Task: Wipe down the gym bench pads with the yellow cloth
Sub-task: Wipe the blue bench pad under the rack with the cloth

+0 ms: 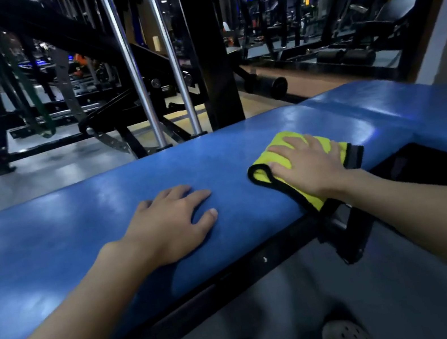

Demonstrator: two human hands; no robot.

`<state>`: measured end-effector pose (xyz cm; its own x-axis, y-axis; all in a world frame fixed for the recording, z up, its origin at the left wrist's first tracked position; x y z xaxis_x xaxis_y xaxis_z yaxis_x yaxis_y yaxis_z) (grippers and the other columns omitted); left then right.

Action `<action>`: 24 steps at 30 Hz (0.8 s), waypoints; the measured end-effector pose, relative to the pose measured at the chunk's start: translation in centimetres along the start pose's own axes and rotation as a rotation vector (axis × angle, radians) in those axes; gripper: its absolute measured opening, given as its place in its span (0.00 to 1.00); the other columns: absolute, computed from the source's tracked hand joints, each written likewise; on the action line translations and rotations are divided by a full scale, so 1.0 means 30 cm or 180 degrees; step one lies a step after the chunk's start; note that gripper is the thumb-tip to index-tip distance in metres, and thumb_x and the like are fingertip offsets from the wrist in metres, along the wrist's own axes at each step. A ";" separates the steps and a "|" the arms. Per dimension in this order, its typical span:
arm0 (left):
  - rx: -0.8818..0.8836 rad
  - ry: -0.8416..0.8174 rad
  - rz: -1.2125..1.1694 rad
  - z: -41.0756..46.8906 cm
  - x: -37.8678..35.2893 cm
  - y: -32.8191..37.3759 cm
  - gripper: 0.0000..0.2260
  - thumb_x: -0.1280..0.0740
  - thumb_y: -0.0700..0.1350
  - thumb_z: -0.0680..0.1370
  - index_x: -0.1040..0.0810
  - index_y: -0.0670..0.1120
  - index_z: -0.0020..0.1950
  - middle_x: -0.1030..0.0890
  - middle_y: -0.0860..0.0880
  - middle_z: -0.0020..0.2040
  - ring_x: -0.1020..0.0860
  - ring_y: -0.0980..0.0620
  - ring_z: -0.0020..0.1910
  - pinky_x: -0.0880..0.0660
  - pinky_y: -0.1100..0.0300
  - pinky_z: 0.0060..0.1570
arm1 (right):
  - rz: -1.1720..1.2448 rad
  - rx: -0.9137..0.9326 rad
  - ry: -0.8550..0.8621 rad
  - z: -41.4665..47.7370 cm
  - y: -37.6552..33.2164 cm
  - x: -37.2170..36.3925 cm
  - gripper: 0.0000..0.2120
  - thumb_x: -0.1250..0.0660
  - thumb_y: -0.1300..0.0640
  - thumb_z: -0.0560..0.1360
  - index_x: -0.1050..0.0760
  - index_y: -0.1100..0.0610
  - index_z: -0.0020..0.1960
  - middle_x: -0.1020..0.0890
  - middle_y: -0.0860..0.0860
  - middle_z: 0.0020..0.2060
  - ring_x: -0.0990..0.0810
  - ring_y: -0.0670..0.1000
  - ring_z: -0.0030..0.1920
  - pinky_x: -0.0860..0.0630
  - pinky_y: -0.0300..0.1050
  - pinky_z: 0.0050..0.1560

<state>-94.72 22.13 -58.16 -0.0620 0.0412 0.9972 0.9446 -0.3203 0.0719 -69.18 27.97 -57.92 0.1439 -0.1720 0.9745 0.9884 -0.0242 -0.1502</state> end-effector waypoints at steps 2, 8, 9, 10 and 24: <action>-0.0008 0.0059 -0.0030 -0.036 -0.002 -0.035 0.26 0.51 0.66 0.81 0.43 0.63 0.79 0.42 0.55 0.80 0.44 0.52 0.79 0.45 0.47 0.75 | 0.0005 -0.0087 0.0036 -0.029 -0.069 -0.012 0.27 0.52 0.30 0.76 0.41 0.34 0.74 0.46 0.44 0.79 0.52 0.58 0.79 0.55 0.74 0.71; 0.0080 0.0133 0.0041 -0.166 0.017 -0.175 0.26 0.50 0.67 0.80 0.41 0.64 0.78 0.39 0.57 0.79 0.41 0.52 0.77 0.41 0.46 0.73 | 0.0074 0.0467 0.0094 -0.157 -0.300 -0.027 0.31 0.56 0.28 0.72 0.41 0.32 0.74 0.44 0.42 0.79 0.50 0.55 0.79 0.53 0.70 0.72; 0.0119 0.0168 0.0057 -0.199 0.022 -0.210 0.26 0.50 0.67 0.80 0.40 0.64 0.77 0.39 0.57 0.78 0.40 0.53 0.77 0.40 0.46 0.72 | 0.0116 0.0385 0.0097 -0.150 -0.300 -0.020 0.31 0.56 0.28 0.72 0.40 0.32 0.73 0.44 0.41 0.78 0.49 0.55 0.79 0.52 0.70 0.72; 0.0155 0.0191 0.0053 -0.234 0.023 -0.244 0.25 0.51 0.66 0.80 0.40 0.64 0.77 0.38 0.58 0.78 0.40 0.53 0.76 0.40 0.46 0.72 | 0.0133 0.0236 0.0059 -0.144 -0.297 -0.017 0.30 0.55 0.29 0.73 0.40 0.33 0.73 0.44 0.42 0.78 0.49 0.55 0.79 0.53 0.70 0.72; 0.0762 0.0267 0.0021 -0.584 0.061 -0.647 0.24 0.48 0.66 0.80 0.37 0.65 0.75 0.36 0.60 0.76 0.36 0.54 0.74 0.36 0.47 0.69 | -0.0020 0.0962 -0.0225 -0.262 -0.733 -0.074 0.27 0.54 0.31 0.78 0.44 0.33 0.75 0.47 0.42 0.80 0.52 0.54 0.80 0.52 0.70 0.73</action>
<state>-118.80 11.84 -57.40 -0.0726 -0.0420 0.9965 0.9939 -0.0867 0.0688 -91.63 21.13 -58.09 0.1302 -0.1035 0.9861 0.9577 0.2707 -0.0981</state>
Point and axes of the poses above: each hand's wrist, its own z-axis towards the middle knuckle, its own x-axis out of the back of the hand, y = z × x, the point moved 10 cm from there along z, towards the middle knuckle
